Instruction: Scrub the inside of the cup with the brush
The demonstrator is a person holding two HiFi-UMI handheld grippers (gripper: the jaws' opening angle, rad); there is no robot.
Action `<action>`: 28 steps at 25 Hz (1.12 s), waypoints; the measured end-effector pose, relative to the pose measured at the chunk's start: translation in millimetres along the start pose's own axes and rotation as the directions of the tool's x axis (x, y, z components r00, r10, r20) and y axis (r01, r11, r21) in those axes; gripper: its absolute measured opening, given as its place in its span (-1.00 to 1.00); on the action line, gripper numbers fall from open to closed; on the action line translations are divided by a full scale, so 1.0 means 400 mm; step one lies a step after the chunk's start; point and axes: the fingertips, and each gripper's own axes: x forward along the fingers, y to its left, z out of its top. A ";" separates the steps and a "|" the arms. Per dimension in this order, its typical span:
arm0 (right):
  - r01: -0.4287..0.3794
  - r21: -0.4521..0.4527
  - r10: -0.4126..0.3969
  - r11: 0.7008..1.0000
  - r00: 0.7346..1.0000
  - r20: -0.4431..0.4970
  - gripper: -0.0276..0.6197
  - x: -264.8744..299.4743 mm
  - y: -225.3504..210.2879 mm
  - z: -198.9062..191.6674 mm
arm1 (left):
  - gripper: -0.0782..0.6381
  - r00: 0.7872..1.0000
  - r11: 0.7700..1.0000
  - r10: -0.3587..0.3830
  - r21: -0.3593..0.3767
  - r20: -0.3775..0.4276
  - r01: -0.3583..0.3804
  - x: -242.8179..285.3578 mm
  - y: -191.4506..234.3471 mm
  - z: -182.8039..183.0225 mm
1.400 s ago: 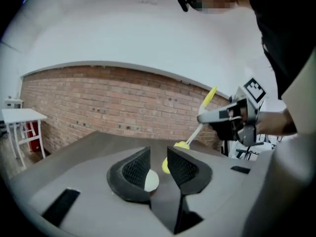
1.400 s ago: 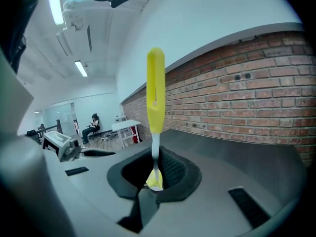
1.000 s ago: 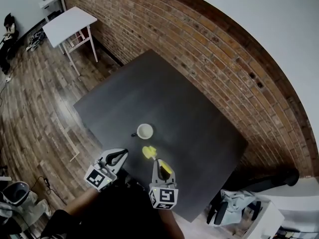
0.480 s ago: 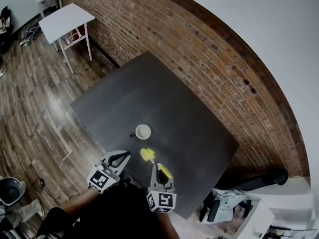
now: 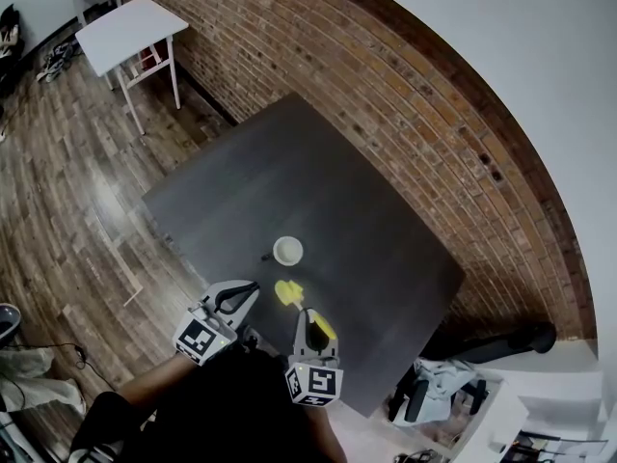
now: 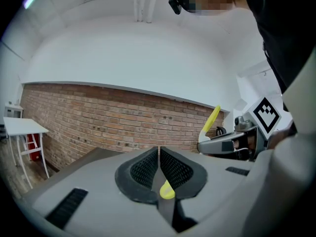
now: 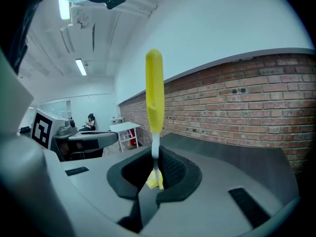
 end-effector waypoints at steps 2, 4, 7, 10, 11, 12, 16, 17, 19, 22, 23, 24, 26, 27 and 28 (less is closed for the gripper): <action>0.003 -0.004 -0.003 1.000 1.000 0.000 -0.77 0.004 0.010 0.000 | -0.67 1.000 1.000 -0.006 0.006 0.004 0.006 -0.004 0.009 0.003; -0.001 -0.008 0.001 1.000 1.000 -0.001 -0.77 0.009 0.022 0.003 | -0.67 1.000 1.000 -0.009 0.012 0.009 0.009 -0.008 0.016 0.009; -0.006 -0.024 0.006 1.000 1.000 -0.002 -0.77 0.014 0.038 0.006 | -0.67 1.000 1.000 -0.018 0.025 0.007 0.018 -0.018 0.020 0.007; -0.003 -0.034 0.003 0.999 1.000 -0.009 -0.77 0.017 0.047 0.003 | -0.67 1.000 0.999 -0.031 0.018 -0.002 0.031 -0.024 0.018 -0.003; -0.003 -0.035 0.003 0.999 1.000 -0.011 -0.77 0.017 0.049 0.003 | -0.67 0.999 0.999 -0.034 0.017 -0.003 0.034 -0.025 0.018 -0.004; -0.004 -0.036 0.003 0.999 1.000 -0.011 -0.77 0.017 0.052 0.003 | -0.67 0.999 0.999 -0.034 0.017 -0.003 0.034 -0.027 0.018 -0.004; -0.002 -0.039 0.002 0.999 1.000 -0.018 -0.77 0.020 0.064 -0.001 | -0.67 0.999 0.999 -0.026 0.027 -0.019 0.027 -0.035 0.025 -0.015; -0.001 -0.042 0.000 0.999 1.000 -0.020 -0.77 0.020 0.065 -0.002 | -0.67 0.999 0.999 -0.029 0.033 -0.023 0.029 -0.036 0.025 -0.020; 0.002 -0.047 -0.003 0.999 1.000 -0.023 -0.77 0.020 0.069 -0.005 | -0.67 0.999 0.999 -0.032 0.037 -0.022 0.033 -0.038 0.025 -0.025; 0.001 -0.053 -0.002 0.999 1.000 -0.027 -0.77 0.021 0.075 -0.006 | -0.67 0.999 0.999 -0.031 0.023 -0.016 0.031 -0.042 0.026 -0.024; 0.000 -0.055 -0.002 0.998 1.000 -0.028 -0.77 0.021 0.075 -0.006 | -0.67 0.999 0.999 -0.030 0.020 -0.019 0.030 -0.042 0.027 -0.026; 0.000 -0.057 -0.002 0.998 1.000 -0.029 -0.77 0.020 0.076 -0.007 | -0.67 0.999 0.999 -0.029 0.018 -0.024 0.029 -0.043 0.027 -0.028; 0.003 -0.060 -0.005 0.998 1.000 -0.030 -0.77 0.019 0.077 -0.010 | -0.67 0.999 0.999 -0.031 0.016 -0.025 0.031 -0.045 0.028 -0.032; 0.005 -0.060 -0.007 0.998 1.000 -0.029 -0.77 0.018 0.077 -0.010 | -0.67 0.999 0.999 -0.033 0.015 -0.023 0.033 -0.046 0.028 -0.033; 0.006 -0.061 -0.008 0.998 1.000 -0.028 -0.77 0.019 0.077 -0.010 | -0.67 0.999 0.999 -0.034 0.013 -0.021 0.035 -0.046 0.028 -0.033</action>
